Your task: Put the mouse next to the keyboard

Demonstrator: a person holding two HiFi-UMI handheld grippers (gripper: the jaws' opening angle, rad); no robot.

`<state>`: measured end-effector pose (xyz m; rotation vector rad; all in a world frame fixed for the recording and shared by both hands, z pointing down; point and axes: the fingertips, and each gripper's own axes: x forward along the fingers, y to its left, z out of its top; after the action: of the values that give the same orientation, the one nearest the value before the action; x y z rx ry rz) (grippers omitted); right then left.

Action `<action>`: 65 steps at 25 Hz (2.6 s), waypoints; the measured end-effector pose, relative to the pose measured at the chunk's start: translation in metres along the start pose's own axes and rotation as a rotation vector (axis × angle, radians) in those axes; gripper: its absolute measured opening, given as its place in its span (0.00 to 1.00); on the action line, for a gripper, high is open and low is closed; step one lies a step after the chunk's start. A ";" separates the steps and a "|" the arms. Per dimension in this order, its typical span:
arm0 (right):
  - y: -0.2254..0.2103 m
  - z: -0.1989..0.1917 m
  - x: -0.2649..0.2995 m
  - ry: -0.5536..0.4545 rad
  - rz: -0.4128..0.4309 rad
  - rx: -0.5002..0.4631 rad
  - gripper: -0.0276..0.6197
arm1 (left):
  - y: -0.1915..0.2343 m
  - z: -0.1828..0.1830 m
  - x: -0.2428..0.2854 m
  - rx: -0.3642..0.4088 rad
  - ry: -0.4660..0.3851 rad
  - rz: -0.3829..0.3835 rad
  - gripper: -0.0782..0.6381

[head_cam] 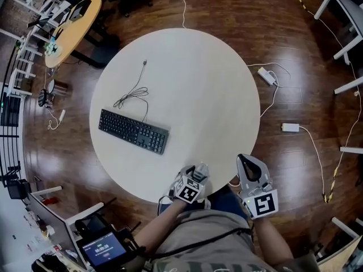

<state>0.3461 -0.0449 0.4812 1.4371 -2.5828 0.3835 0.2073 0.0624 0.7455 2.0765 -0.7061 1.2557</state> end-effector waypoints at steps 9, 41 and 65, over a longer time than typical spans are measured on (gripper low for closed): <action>-0.022 -0.007 0.000 0.002 -0.046 -0.001 0.05 | -0.003 0.024 0.010 0.036 0.008 -0.023 0.57; -0.092 -0.030 -0.021 0.042 -0.166 0.043 0.05 | -0.034 0.124 0.065 0.150 -0.041 -0.078 0.57; -0.110 -0.035 -0.012 0.090 -0.246 0.065 0.05 | -0.037 0.183 0.077 0.159 -0.104 -0.087 0.57</action>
<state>0.4467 -0.0806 0.5279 1.6930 -2.3078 0.4881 0.3713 -0.0561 0.7395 2.2905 -0.5703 1.1965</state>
